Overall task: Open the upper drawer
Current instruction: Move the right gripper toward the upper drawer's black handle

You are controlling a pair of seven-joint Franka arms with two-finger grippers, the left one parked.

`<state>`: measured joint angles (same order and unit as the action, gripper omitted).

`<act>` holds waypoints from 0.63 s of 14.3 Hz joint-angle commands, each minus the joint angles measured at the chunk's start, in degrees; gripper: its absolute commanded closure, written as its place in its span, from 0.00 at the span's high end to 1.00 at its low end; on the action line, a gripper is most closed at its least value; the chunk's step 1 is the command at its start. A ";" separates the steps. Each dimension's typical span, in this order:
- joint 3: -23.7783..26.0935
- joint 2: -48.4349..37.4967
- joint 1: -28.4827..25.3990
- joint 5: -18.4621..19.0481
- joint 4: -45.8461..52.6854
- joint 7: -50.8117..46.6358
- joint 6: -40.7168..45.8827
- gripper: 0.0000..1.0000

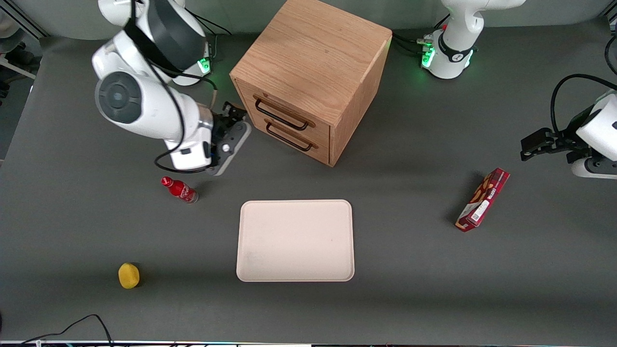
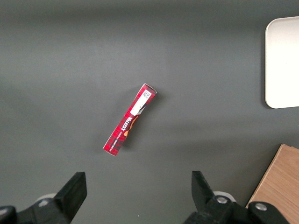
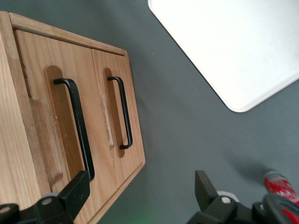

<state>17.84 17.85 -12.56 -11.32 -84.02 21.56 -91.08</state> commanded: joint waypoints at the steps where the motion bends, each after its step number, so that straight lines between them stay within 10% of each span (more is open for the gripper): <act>1: -0.35 1.31 -1.50 -1.86 -0.70 -1.59 -2.77 1.00; 9: -0.35 0.52 -5.28 -2.30 -6.15 -3.19 -7.71 1.00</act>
<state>17.90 19.77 -17.23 -12.22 -87.80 19.56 -97.38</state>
